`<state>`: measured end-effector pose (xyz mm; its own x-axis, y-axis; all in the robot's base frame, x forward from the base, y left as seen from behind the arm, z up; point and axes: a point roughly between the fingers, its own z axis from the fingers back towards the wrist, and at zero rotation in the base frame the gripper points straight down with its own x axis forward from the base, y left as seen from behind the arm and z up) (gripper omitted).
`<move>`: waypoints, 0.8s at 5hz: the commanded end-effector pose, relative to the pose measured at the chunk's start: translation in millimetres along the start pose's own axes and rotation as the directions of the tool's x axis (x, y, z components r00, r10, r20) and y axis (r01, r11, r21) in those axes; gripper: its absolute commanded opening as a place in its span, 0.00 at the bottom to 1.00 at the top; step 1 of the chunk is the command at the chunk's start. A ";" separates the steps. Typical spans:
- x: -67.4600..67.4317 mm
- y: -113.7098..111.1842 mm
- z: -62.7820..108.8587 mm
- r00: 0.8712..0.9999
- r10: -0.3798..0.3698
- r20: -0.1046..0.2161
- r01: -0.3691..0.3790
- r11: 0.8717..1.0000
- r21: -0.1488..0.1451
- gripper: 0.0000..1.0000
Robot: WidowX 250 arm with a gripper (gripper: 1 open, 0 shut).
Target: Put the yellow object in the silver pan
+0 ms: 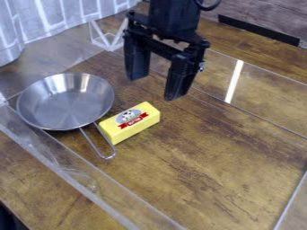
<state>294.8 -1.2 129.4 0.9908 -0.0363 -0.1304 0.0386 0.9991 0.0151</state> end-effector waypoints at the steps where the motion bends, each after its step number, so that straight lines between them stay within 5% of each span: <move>1: -6.8 9.8 19.3 0.997 0.038 0.062 -0.038 0.999 -0.008 1.00; 4: -5.9 8.8 17.8 0.998 0.016 0.056 -0.016 1.000 -0.001 1.00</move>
<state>290.0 6.2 128.0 0.9889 -0.0224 -0.1472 0.0243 0.9996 0.0115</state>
